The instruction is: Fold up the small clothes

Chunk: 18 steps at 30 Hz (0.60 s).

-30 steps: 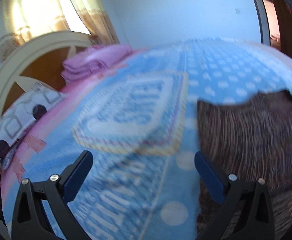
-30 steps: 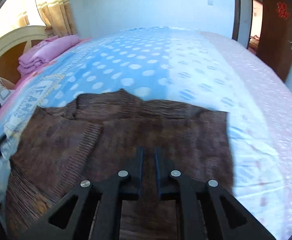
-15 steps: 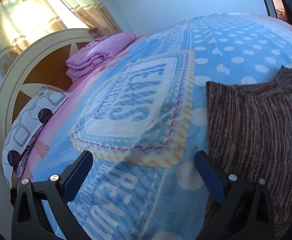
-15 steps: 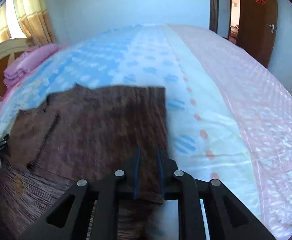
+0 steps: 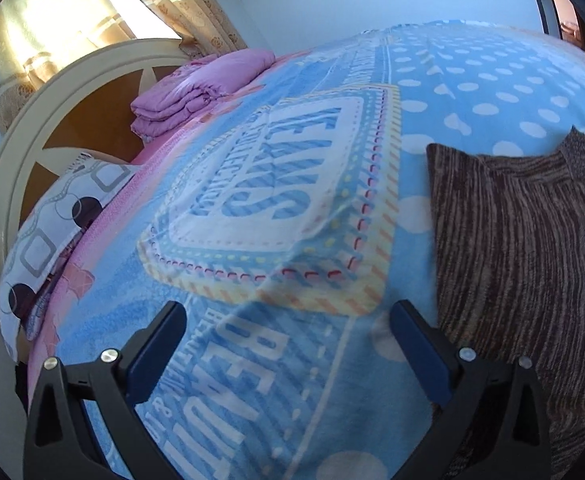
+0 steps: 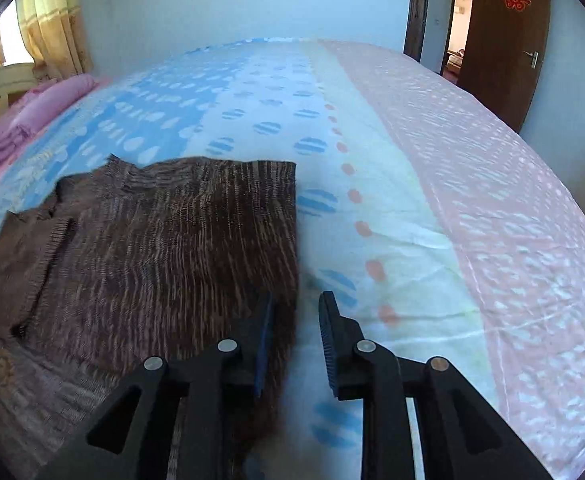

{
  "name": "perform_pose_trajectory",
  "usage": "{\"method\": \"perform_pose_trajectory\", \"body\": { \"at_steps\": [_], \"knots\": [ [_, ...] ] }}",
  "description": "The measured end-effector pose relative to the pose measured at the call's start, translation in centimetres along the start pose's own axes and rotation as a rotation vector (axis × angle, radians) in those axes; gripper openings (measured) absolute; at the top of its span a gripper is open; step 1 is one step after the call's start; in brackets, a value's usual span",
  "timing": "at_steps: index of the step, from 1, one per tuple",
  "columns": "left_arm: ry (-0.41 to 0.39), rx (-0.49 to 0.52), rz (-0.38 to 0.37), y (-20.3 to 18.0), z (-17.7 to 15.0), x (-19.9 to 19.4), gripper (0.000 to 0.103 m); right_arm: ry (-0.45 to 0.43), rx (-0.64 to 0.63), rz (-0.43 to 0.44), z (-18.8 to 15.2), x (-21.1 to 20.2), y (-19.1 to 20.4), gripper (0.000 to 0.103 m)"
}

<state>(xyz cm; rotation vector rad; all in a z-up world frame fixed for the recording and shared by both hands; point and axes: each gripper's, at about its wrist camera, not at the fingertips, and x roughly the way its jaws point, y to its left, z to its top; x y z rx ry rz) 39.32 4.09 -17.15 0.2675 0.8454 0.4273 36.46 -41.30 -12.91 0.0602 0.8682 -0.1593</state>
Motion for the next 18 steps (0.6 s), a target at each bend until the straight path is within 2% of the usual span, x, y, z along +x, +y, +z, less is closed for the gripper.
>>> {"method": "perform_pose_trajectory", "body": {
  "at_steps": [4, 6, 9, 12, 18],
  "knots": [
    [-0.045, -0.094, -0.037, 2.1, -1.0, -2.6, 0.103, -0.03, -0.051, 0.141, -1.9, -2.5, 1.4, 0.026],
    [-0.088, -0.073, -0.033, 1.8, -2.0, -3.9, 0.103, 0.016, -0.101, 0.102, -2.9, -1.8, 2.2, 0.026],
    [-0.05, 0.043, -0.02, -0.4, -2.7, -2.9, 0.103, 0.027, -0.016, 0.095, -3.1, -0.8, 0.4, 0.041],
    [-0.022, 0.008, -0.034, 0.6, -2.4, -2.8, 0.103, 0.022, 0.064, 0.108, -3.3, -1.6, -0.9, 0.041],
    [-0.048, 0.027, -0.124, 2.3, -5.0, -6.4, 0.103, 0.008, 0.041, 0.164, -5.6, -5.6, 0.3, 0.043]
  ]
}}
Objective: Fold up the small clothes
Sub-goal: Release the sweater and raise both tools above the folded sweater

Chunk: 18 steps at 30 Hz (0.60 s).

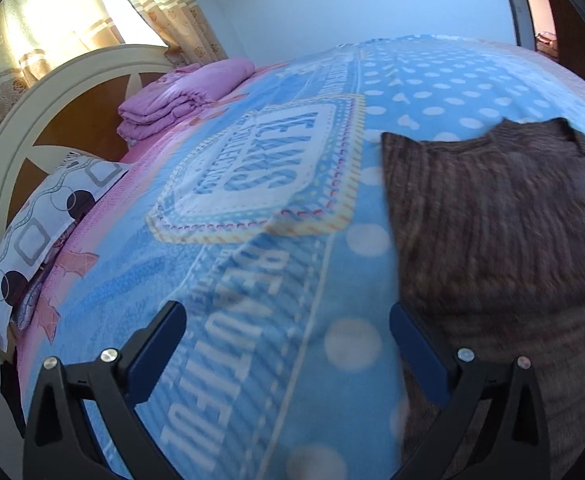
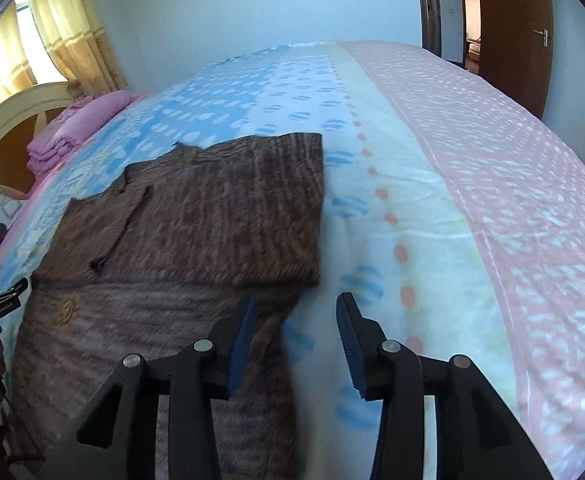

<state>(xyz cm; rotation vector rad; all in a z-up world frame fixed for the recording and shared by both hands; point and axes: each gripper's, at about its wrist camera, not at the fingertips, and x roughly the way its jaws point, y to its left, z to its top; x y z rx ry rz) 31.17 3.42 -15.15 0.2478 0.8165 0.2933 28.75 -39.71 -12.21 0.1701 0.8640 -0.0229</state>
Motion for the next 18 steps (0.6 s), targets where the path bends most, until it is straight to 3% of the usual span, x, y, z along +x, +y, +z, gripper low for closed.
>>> {"method": "perform_pose_trajectory", "body": {
  "at_steps": [5, 10, 18],
  "knots": [
    [-0.043, 0.009, -0.054, 0.8, -1.9, -4.0, 0.103, 0.004, -0.014, 0.044, -2.8, -2.5, 1.6, 0.044],
    [-0.076, 0.011, -0.089, 1.6, -3.2, -6.9, 0.103, -0.006, -0.05, 0.056, -5.4, -4.9, 3.1, 0.053],
    [-0.068, 0.02, -0.119, 2.3, -5.6, -8.9, 0.103, 0.008, -0.083, 0.082, -8.8, -7.6, 4.6, 0.054]
  ]
}}
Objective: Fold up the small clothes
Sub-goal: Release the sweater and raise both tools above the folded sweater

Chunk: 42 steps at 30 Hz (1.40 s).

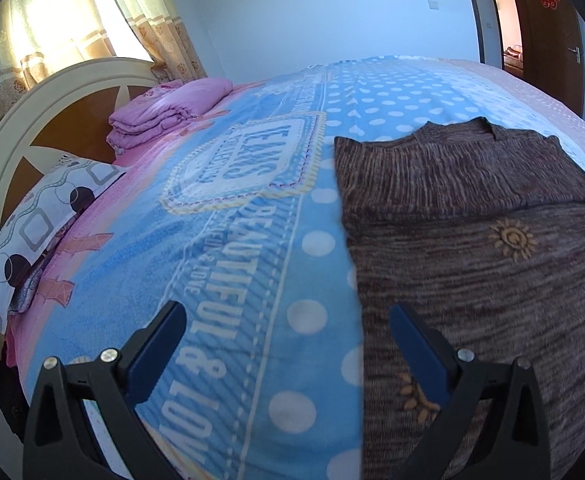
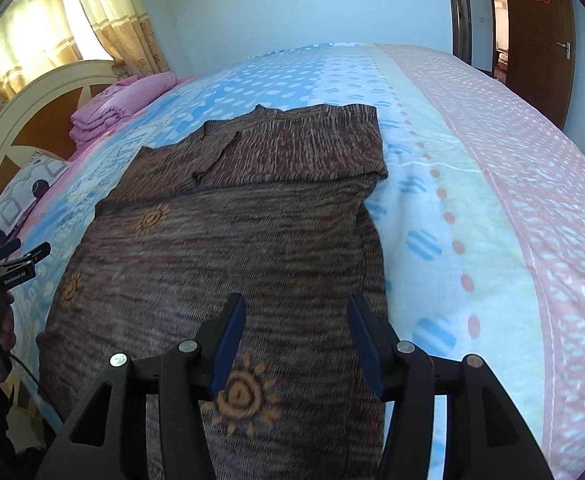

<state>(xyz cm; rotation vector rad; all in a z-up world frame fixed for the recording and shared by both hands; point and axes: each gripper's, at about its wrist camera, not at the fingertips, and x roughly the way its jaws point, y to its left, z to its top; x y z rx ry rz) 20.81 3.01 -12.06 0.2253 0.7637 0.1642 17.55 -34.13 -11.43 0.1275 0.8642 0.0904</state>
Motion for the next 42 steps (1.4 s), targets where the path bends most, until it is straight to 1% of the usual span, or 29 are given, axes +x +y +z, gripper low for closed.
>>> {"method": "perform_pose_trajectory", "body": {
  "at_steps": [7, 13, 16, 19, 22, 25, 30, 31, 33, 35, 37, 38, 39, 41, 42],
  "knots": [
    [-0.005, 0.04, -0.003, -0.4, -1.8, -1.4, 0.103, 0.035, -0.002, 0.003, -2.5, -0.3, 0.5, 0.054],
    [0.004, 0.052, -0.041, -0.8, -3.3, -2.8, 0.103, 0.071, 0.003, 0.01, -4.3, -0.2, 1.0, 0.054],
    [0.01, 0.074, -0.056, -1.3, -4.3, -3.5, 0.103, 0.086, -0.006, 0.01, -5.2, -0.4, 1.3, 0.054],
    [0.032, 0.108, -0.092, -1.9, -5.5, -3.9, 0.103, 0.086, -0.019, 0.003, -5.9, -0.7, 1.6, 0.056],
    [0.049, 0.133, -0.105, -2.1, -6.6, -4.2, 0.103, 0.09, -0.017, -0.002, -6.4, -1.0, 1.6, 0.057],
    [0.086, 0.13, -0.147, -1.9, -7.6, -4.4, 0.103, 0.09, -0.019, -0.009, -7.1, -1.8, 1.6, 0.057],
    [0.12, 0.108, -0.232, -0.6, -9.9, -5.6, 0.103, 0.092, -0.013, -0.015, -9.2, -3.1, 1.4, 0.057],
    [0.126, 0.102, -0.244, -0.4, -10.3, -5.8, 0.102, 0.093, -0.01, -0.016, -9.5, -3.2, 1.3, 0.057],
    [0.13, 0.093, -0.261, 0.0, -10.9, -6.2, 0.094, 0.086, -0.011, -0.015, -10.2, -3.6, 1.2, 0.057],
    [0.133, 0.076, -0.275, 0.1, -11.4, -6.4, 0.09, 0.082, -0.024, -0.038, -10.6, -4.0, 1.4, 0.057],
    [0.148, 0.061, -0.302, 0.1, -11.8, -6.3, 0.082, 0.08, -0.026, -0.041, -10.9, -4.4, 1.2, 0.057],
    [0.162, 0.056, -0.321, 0.0, -12.0, -6.3, 0.076, 0.078, -0.021, -0.04, -11.0, -4.5, 1.1, 0.057],
    [0.176, 0.055, -0.341, -0.2, -12.3, -6.2, 0.073, 0.075, -0.012, -0.041, -11.1, -4.7, 0.9, 0.057],
    [0.206, 0.07, -0.353, -1.0, -13.1, -5.9, 0.072, 0.072, 0.0, -0.042, -11.3, -5.0, 0.5, 0.057],
    [0.218, 0.07, -0.355, -1.3, -13.3, -5.7, 0.069, 0.07, 0.006, -0.044, -11.5, -5.1, 0.3, 0.057]
  ]
}}
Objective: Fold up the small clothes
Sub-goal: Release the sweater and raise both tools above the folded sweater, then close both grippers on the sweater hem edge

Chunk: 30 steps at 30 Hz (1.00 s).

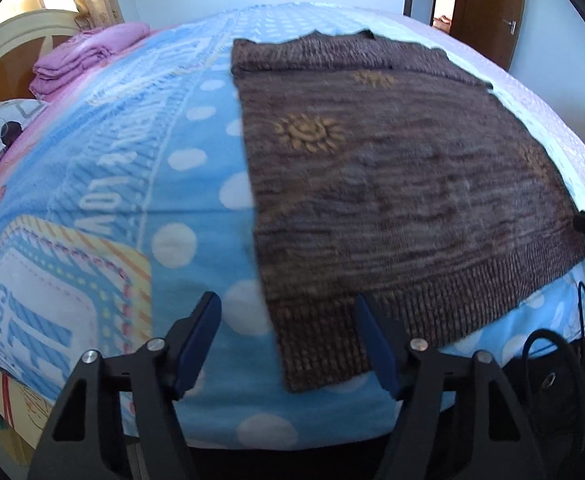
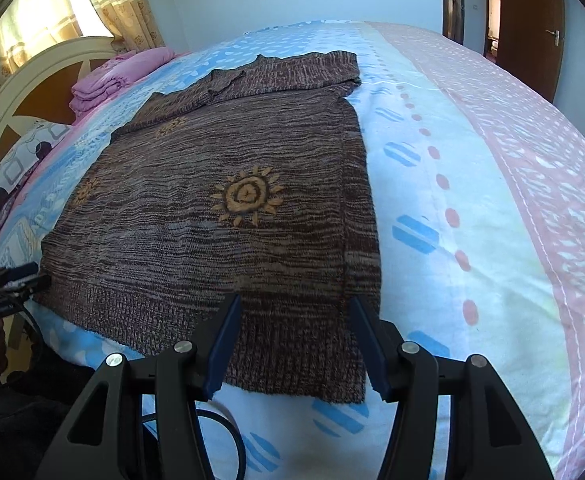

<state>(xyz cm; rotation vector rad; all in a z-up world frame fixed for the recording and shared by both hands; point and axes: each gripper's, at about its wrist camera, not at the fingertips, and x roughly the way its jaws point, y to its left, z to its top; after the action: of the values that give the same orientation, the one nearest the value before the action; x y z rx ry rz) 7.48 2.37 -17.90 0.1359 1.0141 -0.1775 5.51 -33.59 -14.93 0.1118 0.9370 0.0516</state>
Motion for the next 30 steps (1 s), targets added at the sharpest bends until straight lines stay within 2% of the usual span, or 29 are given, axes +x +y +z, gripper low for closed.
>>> {"method": "perform_pose_trajectory", "body": {
  "at_steps": [2, 4, 5, 6, 8, 12, 19, 20, 21, 22, 23, 25, 30],
  "knots": [
    [-0.005, -0.001, 0.001, -0.3, -0.3, 0.1, 0.068, -0.004, 0.011, -0.01, -0.2, -0.2, -0.4, 0.057],
    [-0.01, 0.004, -0.024, -0.4, -0.4, -0.1, 0.048, -0.008, 0.023, -0.017, -0.4, -0.4, -0.8, 0.057],
    [-0.015, 0.015, -0.051, -0.7, -0.5, -0.3, 0.023, -0.011, 0.031, -0.018, -0.4, -0.6, -1.0, 0.057],
    [-0.018, 0.027, -0.068, -0.9, -0.6, -0.5, 0.011, -0.014, 0.037, -0.021, -0.4, -0.8, -1.2, 0.057],
    [-0.035, 0.056, -0.058, -1.5, -0.8, -0.9, 0.011, -0.018, 0.046, -0.031, -0.6, -1.2, -1.6, 0.057],
    [-0.036, 0.037, -0.07, -1.1, -0.5, -1.1, 0.01, 0.0, 0.066, -0.053, -1.3, -1.4, -2.3, 0.057],
    [-0.058, 0.036, -0.066, -0.8, -0.3, -1.4, 0.01, 0.039, 0.055, 0.021, -2.1, -0.3, -1.3, 0.055],
    [-0.055, 0.037, -0.061, -0.8, -0.3, -1.2, 0.01, 0.042, 0.027, -0.006, -2.2, -0.2, -0.7, 0.051],
    [-0.05, 0.036, -0.06, -0.7, -0.3, -1.1, 0.01, 0.044, 0.011, -0.023, -2.3, -0.2, -0.3, 0.037],
    [-0.045, 0.035, -0.059, -0.7, -0.3, -1.0, 0.01, 0.043, 0.003, -0.017, -2.4, -0.3, -0.1, 0.016],
    [-0.046, 0.036, -0.057, -0.7, -0.3, -1.0, 0.01, 0.041, 0.012, 0.018, -2.3, -0.6, -0.2, 0.006],
    [-0.06, 0.04, -0.049, -0.6, -0.2, -1.4, 0.01, 0.024, 0.032, 0.078, -2.2, -1.3, -0.2, 0.006],
    [-0.125, 0.046, -0.015, -0.2, 0.7, -3.3, 0.01, -0.082, -0.003, 0.136, -1.8, -4.3, 0.9, 0.006]
  ]
}}
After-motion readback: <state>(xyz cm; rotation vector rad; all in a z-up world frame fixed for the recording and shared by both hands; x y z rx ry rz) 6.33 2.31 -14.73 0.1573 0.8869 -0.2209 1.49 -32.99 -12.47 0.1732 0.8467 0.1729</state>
